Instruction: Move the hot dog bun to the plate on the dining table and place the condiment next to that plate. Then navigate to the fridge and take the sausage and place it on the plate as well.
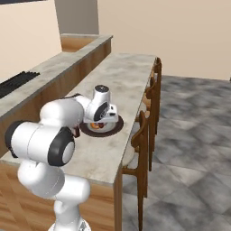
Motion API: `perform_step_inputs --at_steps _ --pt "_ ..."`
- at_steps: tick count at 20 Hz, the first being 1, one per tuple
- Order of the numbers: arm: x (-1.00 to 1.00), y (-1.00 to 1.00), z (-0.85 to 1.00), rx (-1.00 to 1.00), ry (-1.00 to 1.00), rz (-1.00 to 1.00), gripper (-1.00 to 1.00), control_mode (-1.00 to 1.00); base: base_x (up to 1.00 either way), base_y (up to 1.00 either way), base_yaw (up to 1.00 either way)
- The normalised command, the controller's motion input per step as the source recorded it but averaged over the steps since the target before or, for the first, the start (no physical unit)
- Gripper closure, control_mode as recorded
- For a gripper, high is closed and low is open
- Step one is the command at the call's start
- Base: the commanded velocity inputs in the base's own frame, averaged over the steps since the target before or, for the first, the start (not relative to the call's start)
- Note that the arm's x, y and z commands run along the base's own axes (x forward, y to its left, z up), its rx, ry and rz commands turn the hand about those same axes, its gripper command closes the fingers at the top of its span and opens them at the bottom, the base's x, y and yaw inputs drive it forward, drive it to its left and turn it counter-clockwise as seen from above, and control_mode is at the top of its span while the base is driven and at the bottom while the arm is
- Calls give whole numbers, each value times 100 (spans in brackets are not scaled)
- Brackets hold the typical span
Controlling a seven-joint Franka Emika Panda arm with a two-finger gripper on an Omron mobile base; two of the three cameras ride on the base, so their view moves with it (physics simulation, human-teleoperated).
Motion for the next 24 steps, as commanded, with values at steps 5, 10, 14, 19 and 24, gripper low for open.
perform_step_inputs --at_steps 5,10,14,19,24 --pt "59 0 -22 2 -9 0 100 -100 0 0 0" --pt "67 -7 -25 1 -2 0 100 -100 0 0 0" --pt "53 -8 -33 0 0 0 100 -100 0 0 0" --pt "37 0 -33 0 0 0 100 -100 0 0 0" --pt "29 0 -21 0 0 0 -100 -100 0 0 0"
